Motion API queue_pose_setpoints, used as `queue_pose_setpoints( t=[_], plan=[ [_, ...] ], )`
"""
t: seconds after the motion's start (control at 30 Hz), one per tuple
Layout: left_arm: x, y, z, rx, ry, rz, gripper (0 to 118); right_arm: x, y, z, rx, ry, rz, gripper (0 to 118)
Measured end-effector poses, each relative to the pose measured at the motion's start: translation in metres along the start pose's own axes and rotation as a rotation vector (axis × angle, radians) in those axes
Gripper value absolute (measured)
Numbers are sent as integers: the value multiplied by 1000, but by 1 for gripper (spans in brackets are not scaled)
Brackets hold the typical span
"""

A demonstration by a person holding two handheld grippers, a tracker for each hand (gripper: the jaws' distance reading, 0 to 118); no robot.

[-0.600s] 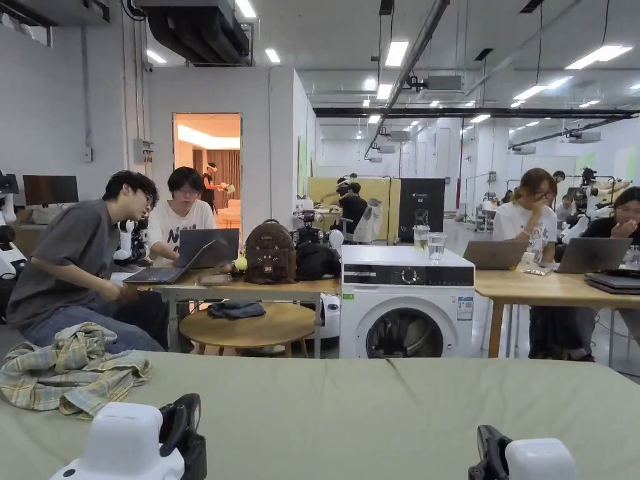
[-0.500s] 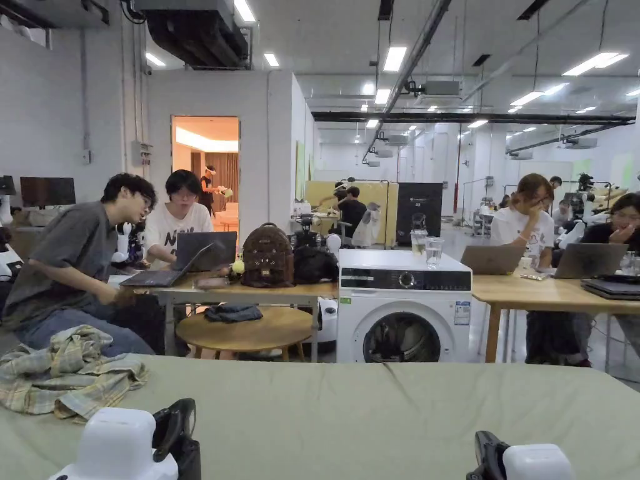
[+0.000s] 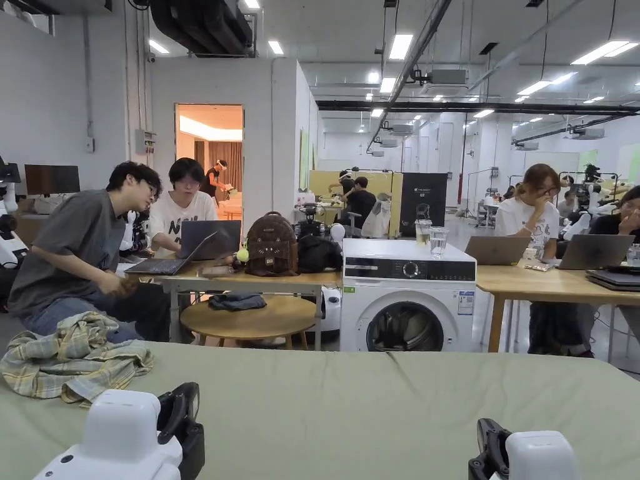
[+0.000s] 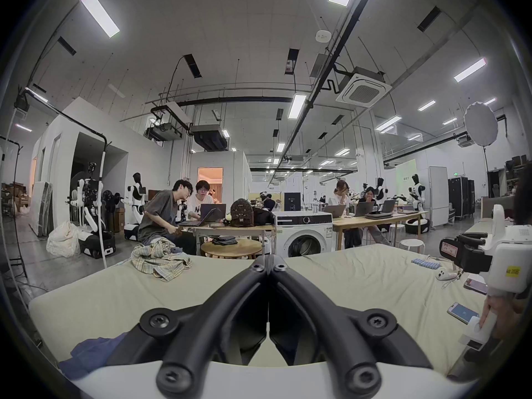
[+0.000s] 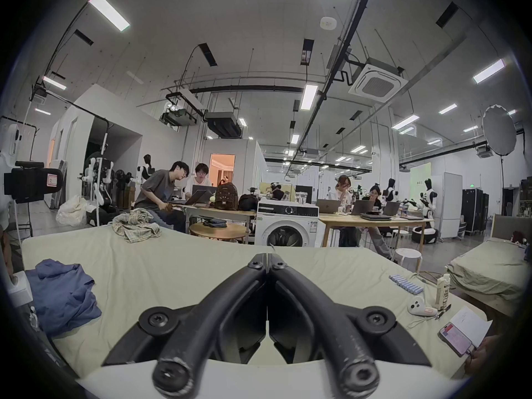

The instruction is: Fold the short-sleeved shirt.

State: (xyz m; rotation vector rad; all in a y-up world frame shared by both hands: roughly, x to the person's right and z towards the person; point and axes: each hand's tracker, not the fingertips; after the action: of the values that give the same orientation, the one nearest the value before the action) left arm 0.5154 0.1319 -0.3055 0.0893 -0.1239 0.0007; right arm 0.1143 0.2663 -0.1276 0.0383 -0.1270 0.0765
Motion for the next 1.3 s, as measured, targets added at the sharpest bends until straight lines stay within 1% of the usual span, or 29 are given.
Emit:
queue_pose_setpoints(
  t=[0.17,0.33,0.4,0.5,0.53,0.57,0.7,0.8,1.07,1.3],
  plan=[
    [-1,-4,2,-7,-1,-3,0,0,-1,0,-1,1,1,0],
    [0,9,-4,-7,7,16,0,-2,-1,0,-2,1,0,0],
    [3,25,-3,7,2,31,0,-2,-1,0,-5,2,-5,0],
    [0,6,-2,4,2,7,0,-2,-1,0,-7,3,-6,0],
    [19,28,36,26,-56,32,0,-2,-2,0,-7,1,-5,0],
    [15,24,29,21,-44,28,0,-2,-2,0,-7,0,-5,0],
    [17,40,33,12,-47,54,0,1,-2,-1,-18,2,-21,0],
    [16,34,37,7,-50,49,0,3,-2,-1,-23,12,-38,0],
    [12,35,34,14,-47,43,0,-2,-3,-2,-22,14,-30,0],
    [1,40,23,14,-27,49,0,-14,-3,-6,-26,41,-29,0]
  ],
)
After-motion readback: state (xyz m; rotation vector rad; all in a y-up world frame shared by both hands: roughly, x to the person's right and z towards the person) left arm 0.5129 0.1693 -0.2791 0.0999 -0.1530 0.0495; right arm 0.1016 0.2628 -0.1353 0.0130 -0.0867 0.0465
